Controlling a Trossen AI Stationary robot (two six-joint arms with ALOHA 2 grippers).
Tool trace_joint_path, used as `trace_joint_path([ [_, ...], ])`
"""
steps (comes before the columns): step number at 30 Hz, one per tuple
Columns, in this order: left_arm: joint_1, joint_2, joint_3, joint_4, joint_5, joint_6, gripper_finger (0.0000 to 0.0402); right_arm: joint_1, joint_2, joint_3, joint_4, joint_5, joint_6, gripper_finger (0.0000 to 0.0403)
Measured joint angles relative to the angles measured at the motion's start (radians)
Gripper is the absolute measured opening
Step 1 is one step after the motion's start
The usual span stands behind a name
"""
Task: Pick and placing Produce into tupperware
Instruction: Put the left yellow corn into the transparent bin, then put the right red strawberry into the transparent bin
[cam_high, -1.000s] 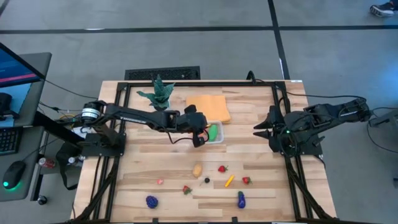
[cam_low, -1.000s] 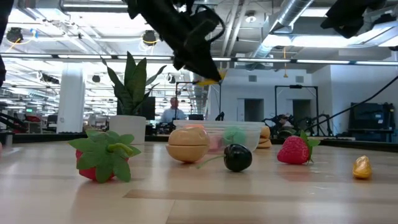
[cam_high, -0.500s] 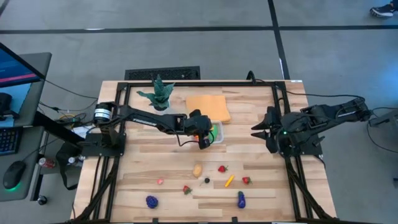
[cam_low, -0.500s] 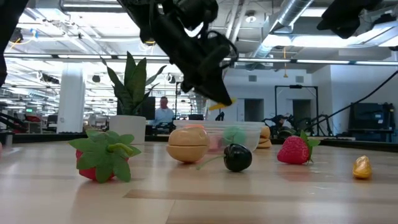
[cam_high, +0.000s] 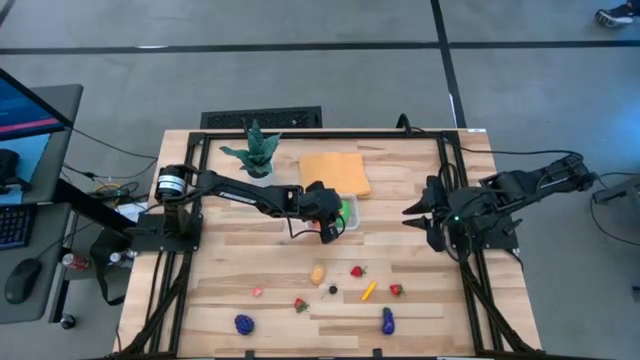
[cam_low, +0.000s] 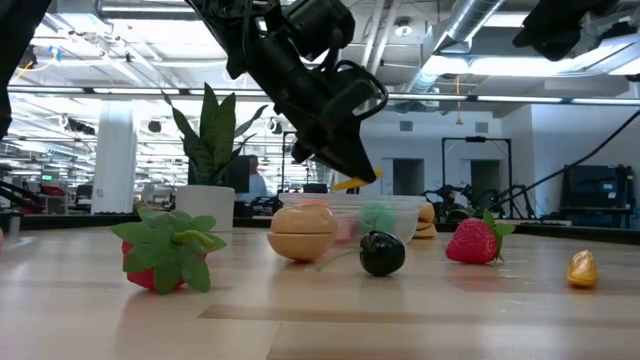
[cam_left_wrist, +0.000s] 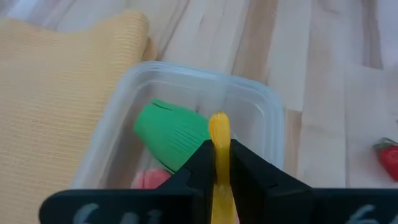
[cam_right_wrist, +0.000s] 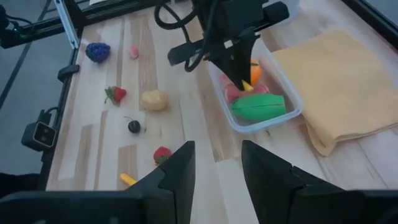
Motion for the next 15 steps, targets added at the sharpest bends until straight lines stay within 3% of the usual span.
trace_joint_path([
  [15, 0.000, -0.009, 0.000, -0.005, 0.079, -0.005, 0.0132, 0.000, 0.000, 0.000, 0.006, -0.003, 0.006, 0.0123],
])
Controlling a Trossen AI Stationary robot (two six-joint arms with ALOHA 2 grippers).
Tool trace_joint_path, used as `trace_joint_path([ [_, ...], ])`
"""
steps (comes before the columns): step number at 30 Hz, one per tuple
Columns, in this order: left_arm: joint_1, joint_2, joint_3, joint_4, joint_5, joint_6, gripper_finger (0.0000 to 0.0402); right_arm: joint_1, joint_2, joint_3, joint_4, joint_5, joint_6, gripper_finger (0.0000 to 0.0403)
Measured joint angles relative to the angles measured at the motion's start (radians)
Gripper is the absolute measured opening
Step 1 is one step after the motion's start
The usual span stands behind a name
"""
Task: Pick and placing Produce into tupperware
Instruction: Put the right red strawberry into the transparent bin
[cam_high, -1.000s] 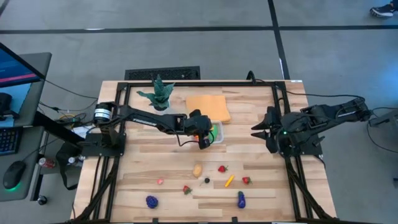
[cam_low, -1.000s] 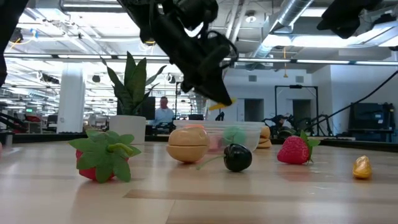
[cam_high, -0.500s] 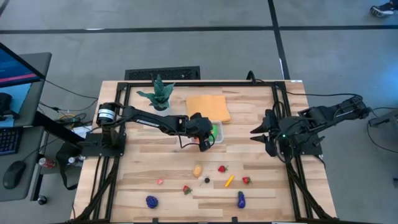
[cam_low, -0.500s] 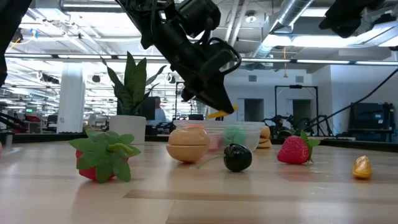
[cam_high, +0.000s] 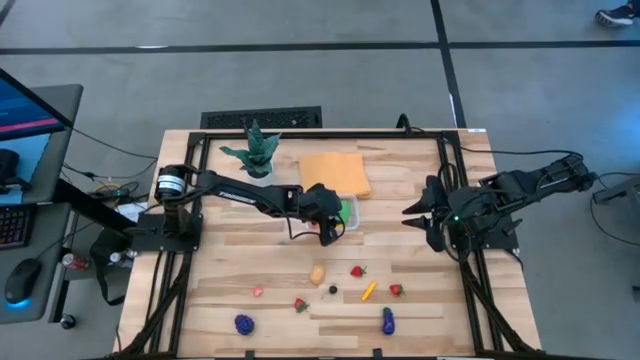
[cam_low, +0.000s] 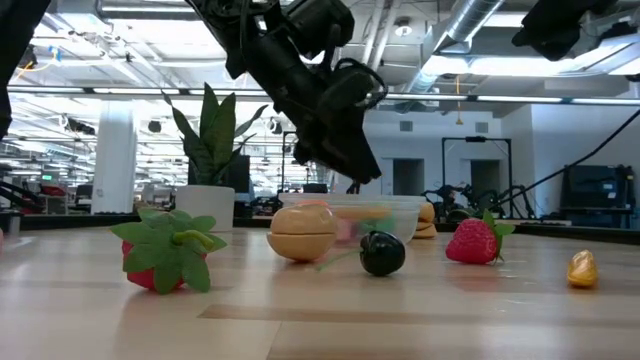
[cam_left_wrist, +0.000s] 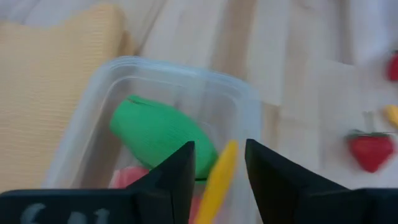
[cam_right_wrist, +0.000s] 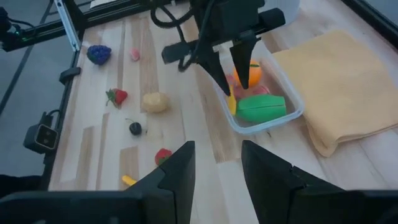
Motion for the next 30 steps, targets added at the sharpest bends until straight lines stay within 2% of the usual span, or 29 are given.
trace_joint_path([
  [6, -0.005, -0.083, 0.001, -0.111, 0.124, 0.033, 0.0137, 0.045, 0.000, 0.000, -0.046, -0.079, 0.021, 0.0123],
  [11, -0.030, -0.187, 0.001, -0.263, 0.153, 0.086, 0.0138, 0.125, 0.001, 0.000, -0.046, -0.080, 0.021, 0.0123],
  [14, -0.044, -0.246, 0.001, -0.354, 0.143, 0.102, 0.0138, 0.156, 0.018, -0.009, -0.045, -0.078, 0.047, 0.0123],
  [18, -0.056, -0.327, 0.001, -0.493, 0.109, 0.105, 0.0138, 0.188, 0.044, -0.059, -0.044, -0.091, 0.185, 0.0123],
  [21, -0.071, -0.376, 0.001, -0.588, 0.075, 0.102, 0.0138, 0.223, 0.078, -0.102, -0.036, -0.156, 0.252, 0.0123],
  [24, -0.092, -0.424, 0.000, -0.656, 0.036, 0.099, 0.0138, 0.268, 0.114, -0.142, 0.042, -0.186, 0.271, 0.0123],
  [30, -0.121, -0.501, 0.000, -0.749, -0.017, 0.113, 0.0138, 0.321, 0.227, -0.188, 0.181, -0.160, 0.278, 0.0123],
])
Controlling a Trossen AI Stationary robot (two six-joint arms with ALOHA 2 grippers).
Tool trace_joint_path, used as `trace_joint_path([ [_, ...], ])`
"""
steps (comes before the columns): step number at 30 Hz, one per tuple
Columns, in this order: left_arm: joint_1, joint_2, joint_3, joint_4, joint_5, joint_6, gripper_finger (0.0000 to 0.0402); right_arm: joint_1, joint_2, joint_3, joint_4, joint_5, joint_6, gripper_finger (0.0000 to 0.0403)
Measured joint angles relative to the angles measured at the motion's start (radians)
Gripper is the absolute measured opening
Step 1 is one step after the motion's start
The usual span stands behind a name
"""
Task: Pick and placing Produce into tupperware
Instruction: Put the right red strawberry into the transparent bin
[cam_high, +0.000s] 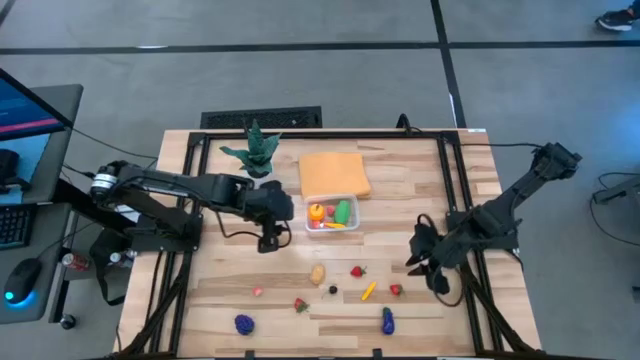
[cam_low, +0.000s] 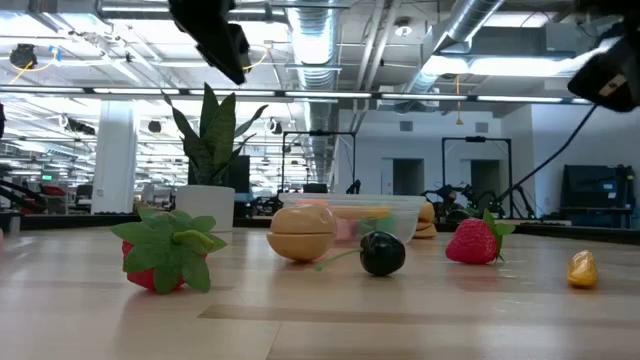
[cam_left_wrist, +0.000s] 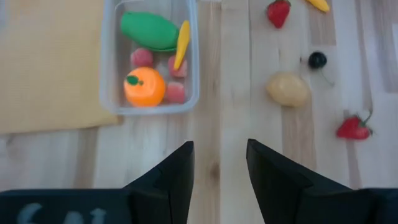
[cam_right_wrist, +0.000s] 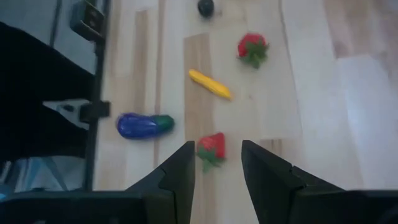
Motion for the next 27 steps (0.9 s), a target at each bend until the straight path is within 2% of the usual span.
trace_joint_path([
  [5, -0.001, -0.057, 0.000, -0.098, -0.055, 0.029, 0.0138, 0.005, 0.104, -0.013, 0.073, -0.001, 0.100, 0.0143],
  [15, 0.000, -0.156, 0.000, -0.168, -0.168, 0.050, 0.0138, 0.082, 0.241, -0.013, 0.189, -0.001, 0.263, 0.0260],
  [21, 0.001, -0.179, -0.001, -0.185, -0.197, 0.050, 0.0138, 0.118, 0.302, -0.013, 0.189, 0.028, 0.351, 0.0271],
  [27, 0.001, -0.180, -0.001, -0.185, -0.205, 0.050, 0.0138, 0.117, 0.383, -0.013, 0.231, 0.027, 0.363, 0.0272],
])
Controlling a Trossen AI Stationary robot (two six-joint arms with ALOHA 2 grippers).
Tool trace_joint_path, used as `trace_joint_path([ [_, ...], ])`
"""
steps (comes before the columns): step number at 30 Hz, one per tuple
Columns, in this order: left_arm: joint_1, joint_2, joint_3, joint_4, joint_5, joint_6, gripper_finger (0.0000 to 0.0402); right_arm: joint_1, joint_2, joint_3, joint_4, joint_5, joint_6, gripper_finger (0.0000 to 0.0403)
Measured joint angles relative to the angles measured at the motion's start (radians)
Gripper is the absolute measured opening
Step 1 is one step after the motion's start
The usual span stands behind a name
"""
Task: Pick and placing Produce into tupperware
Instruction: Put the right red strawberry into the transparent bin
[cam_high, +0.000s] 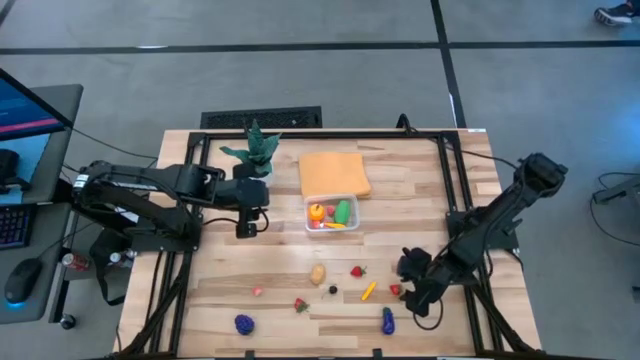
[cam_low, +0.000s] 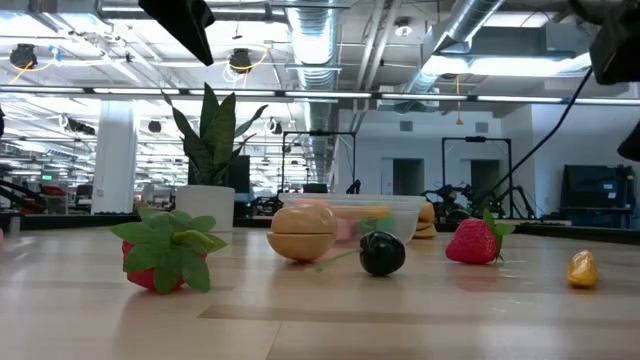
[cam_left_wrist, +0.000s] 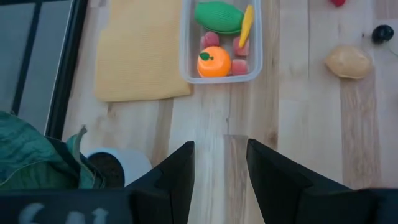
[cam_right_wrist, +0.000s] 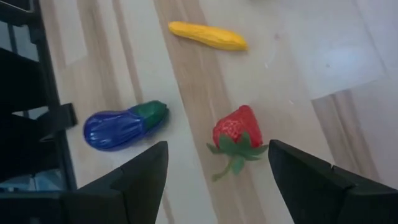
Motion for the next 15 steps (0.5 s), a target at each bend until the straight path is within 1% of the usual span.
trace_joint_path([
  [3, 0.000, 0.000, 0.000, 0.000, 0.000, 0.000, 0.0138, 0.000, 0.031, 0.000, 0.034, -0.001, 0.003, 0.0272],
  [15, 0.000, 0.000, 0.000, 0.000, -0.009, 0.011, 0.0138, -0.002, 0.122, 0.000, 0.049, -0.002, 0.096, 0.0272],
])
